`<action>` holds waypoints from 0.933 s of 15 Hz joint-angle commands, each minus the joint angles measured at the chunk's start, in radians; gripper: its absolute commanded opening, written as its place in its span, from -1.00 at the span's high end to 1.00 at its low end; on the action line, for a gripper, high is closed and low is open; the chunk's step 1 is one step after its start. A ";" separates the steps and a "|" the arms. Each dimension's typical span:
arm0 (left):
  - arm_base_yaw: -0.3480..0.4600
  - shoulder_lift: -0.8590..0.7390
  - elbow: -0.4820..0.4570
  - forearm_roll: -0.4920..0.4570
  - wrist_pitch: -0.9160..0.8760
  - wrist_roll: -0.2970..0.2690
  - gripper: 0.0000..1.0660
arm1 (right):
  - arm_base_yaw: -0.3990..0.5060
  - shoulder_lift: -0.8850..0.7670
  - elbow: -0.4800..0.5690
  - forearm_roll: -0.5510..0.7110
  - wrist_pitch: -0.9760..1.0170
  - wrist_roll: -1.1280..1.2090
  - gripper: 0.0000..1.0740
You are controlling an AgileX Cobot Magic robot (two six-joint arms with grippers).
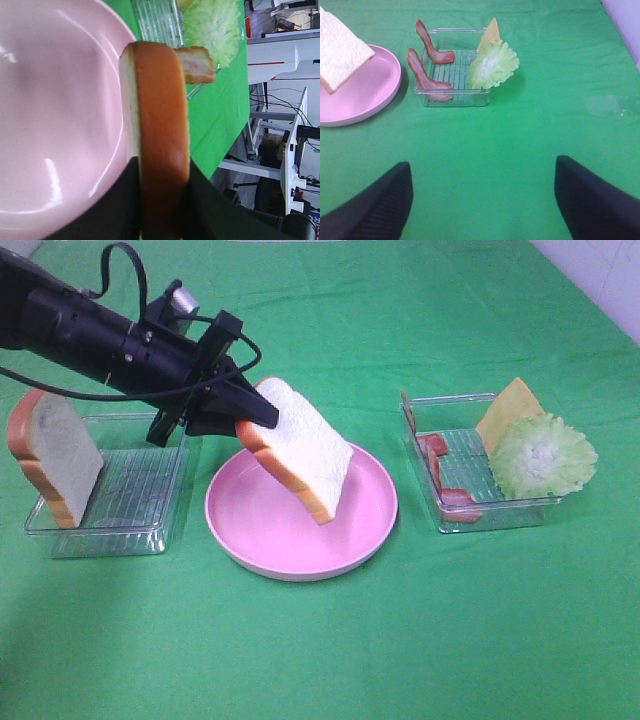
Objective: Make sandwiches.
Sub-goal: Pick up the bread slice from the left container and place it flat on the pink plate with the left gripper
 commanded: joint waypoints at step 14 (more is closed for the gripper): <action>-0.087 0.103 0.002 -0.096 -0.150 0.031 0.83 | -0.005 -0.016 0.000 0.002 -0.009 -0.006 -0.39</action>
